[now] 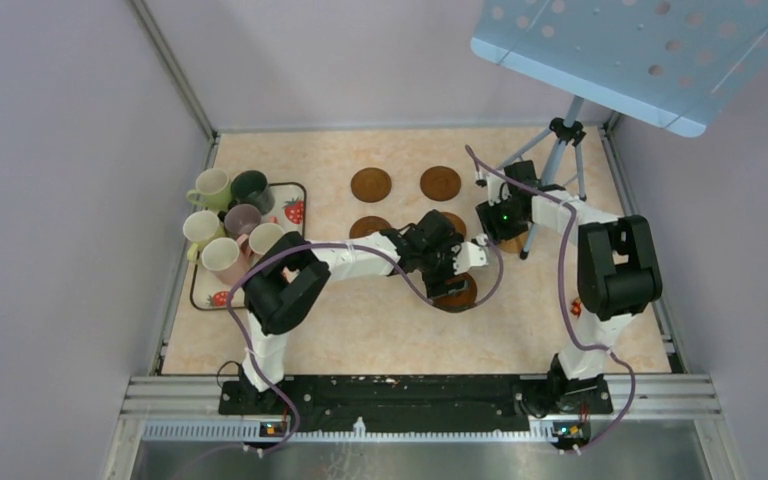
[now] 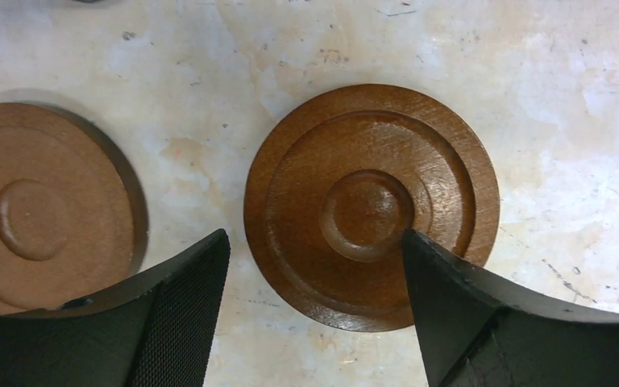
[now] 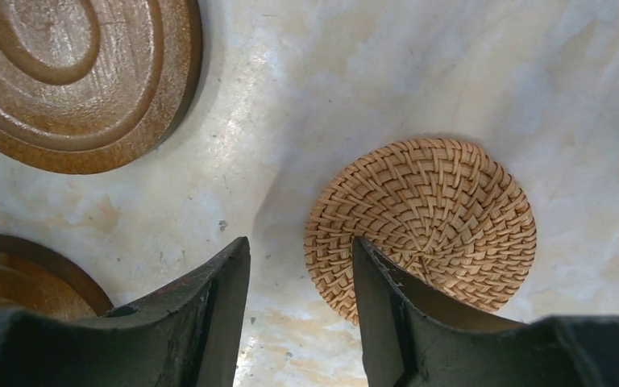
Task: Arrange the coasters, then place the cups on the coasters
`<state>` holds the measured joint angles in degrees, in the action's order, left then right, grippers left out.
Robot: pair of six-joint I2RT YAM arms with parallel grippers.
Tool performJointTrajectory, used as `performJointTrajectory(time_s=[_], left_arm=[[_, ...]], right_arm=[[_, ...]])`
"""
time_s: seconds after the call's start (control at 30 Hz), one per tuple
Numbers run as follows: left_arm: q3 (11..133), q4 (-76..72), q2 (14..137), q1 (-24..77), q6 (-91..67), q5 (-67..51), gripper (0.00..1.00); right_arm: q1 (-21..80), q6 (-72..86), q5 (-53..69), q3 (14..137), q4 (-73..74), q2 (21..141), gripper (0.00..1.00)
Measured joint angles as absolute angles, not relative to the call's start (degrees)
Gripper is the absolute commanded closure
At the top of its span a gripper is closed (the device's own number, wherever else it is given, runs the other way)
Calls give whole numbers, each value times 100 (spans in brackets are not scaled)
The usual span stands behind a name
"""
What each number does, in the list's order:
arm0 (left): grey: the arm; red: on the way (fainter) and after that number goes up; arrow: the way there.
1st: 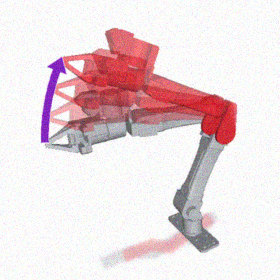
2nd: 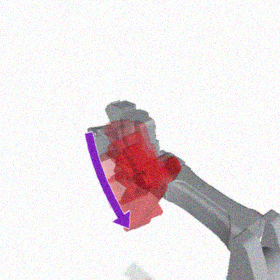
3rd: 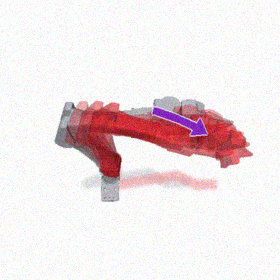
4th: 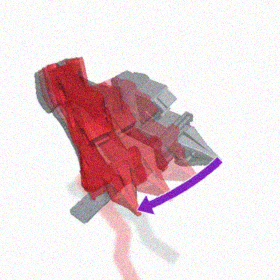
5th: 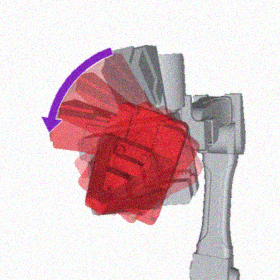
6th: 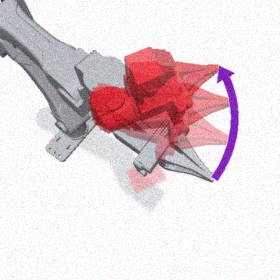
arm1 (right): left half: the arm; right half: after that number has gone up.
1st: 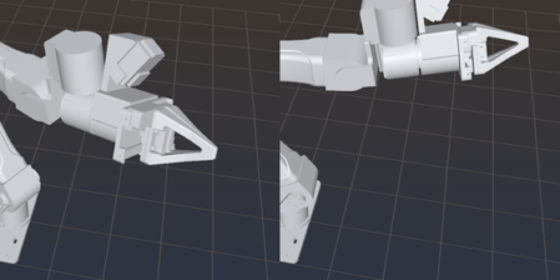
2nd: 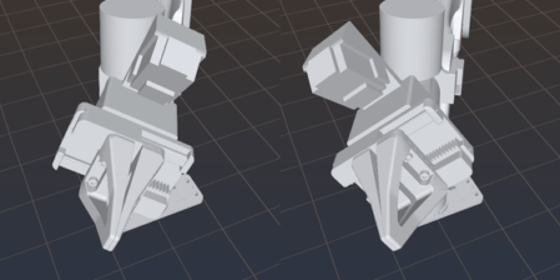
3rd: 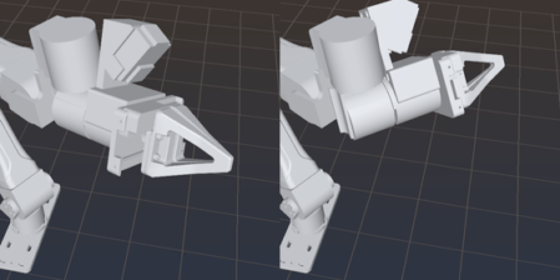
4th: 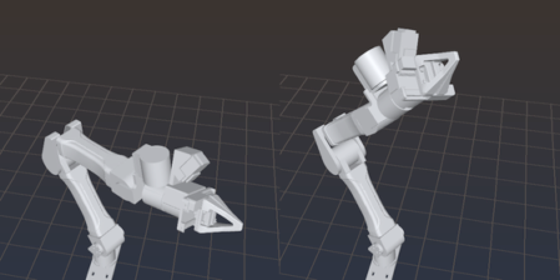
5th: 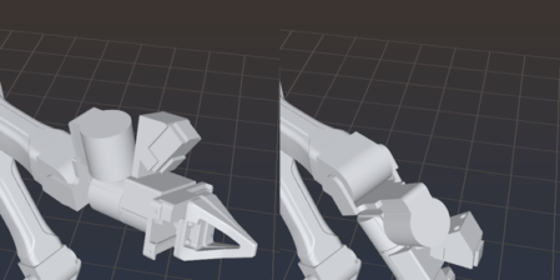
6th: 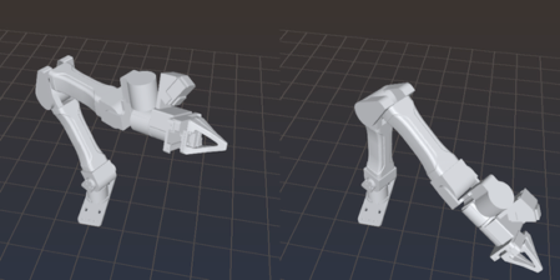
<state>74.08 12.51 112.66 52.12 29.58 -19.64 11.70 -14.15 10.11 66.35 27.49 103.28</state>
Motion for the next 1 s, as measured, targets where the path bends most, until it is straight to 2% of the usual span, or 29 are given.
performJointTrajectory(time_s=[0.33, 0.63, 1.0], left_arm=[[7303, 1225, 11218, 5227, 3168, -1728, 21], [6464, 1446, 10532, 5113, 3367, -1772, 22], [5406, 1970, 9494, 4222, 3669, -2073, 21]], right_arm=[[1308, -1332, 1466, 6211, 2668, 10005, 53], [1625, -1356, 1684, 5695, 2685, 9577, 54], [2486, -1848, 1634, 5293, 2827, 9196, 53]])
